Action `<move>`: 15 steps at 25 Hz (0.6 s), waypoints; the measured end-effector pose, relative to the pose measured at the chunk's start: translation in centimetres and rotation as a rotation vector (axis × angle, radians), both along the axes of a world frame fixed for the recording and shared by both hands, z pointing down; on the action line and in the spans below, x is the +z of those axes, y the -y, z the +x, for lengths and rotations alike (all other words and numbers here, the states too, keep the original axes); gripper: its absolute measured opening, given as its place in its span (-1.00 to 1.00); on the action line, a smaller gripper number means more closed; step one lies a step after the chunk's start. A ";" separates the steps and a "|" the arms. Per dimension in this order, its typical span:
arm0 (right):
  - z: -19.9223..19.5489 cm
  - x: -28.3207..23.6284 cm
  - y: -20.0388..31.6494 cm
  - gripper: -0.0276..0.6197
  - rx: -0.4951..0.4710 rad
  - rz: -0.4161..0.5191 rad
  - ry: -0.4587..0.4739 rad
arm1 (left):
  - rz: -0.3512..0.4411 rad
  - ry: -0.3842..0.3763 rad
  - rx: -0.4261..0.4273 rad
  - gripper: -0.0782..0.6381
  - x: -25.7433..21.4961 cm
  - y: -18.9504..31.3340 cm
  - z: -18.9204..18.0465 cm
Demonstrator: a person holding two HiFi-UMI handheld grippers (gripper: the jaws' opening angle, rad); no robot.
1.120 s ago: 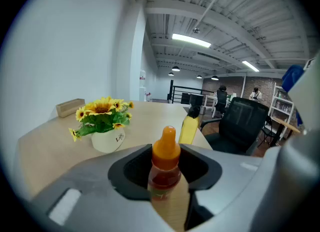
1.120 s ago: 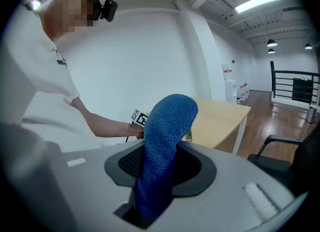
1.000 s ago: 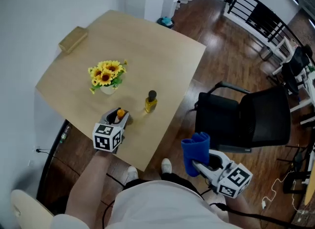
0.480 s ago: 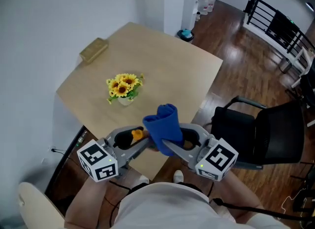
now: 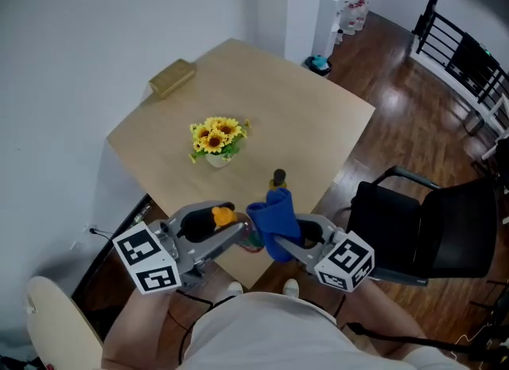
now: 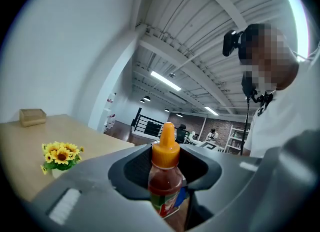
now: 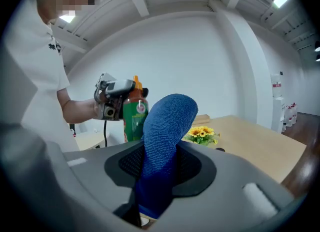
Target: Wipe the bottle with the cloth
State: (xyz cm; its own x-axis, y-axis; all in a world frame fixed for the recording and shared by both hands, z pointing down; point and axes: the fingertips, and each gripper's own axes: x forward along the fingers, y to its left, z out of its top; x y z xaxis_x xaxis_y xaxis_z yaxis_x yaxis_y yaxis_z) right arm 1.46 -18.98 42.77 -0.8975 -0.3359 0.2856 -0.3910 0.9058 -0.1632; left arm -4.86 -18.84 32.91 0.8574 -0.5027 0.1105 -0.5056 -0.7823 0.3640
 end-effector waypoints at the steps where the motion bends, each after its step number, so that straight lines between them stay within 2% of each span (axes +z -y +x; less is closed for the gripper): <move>1: 0.3 0.8 -0.1 -0.48 0.001 -0.010 -0.019 | 0.001 -0.013 -0.007 -0.33 -0.5 0.0 -0.1; 4: 1.6 2.6 -0.5 -0.48 0.013 -0.038 -0.063 | -0.007 -0.047 -0.028 -0.33 -1.5 0.3 -0.2; 7: 2.8 0.9 -0.8 -0.48 0.052 -0.029 -0.025 | -0.013 -0.045 -0.060 -0.33 -1.6 0.8 -0.5; 9: 2.6 -2.7 -1.3 -0.48 0.045 0.042 0.020 | -0.017 -0.022 -0.086 -0.33 -1.1 1.3 -0.8; 12: 1.2 -7.9 -3.0 -0.48 -0.024 0.182 0.079 | -0.028 0.016 -0.106 -0.33 -0.1 1.5 -0.4; 15: -0.2 -8.7 -5.3 -0.48 -0.082 0.228 0.041 | -0.047 0.002 -0.110 -0.33 0.4 1.0 0.4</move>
State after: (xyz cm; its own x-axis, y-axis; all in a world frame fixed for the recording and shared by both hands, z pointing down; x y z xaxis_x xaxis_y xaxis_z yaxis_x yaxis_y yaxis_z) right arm 1.28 -13.73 34.08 -0.9337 -0.3135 0.1731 -0.3122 0.9493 0.0352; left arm -4.47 -19.82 33.27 0.7969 -0.5881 0.1381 -0.5884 -0.7038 0.3980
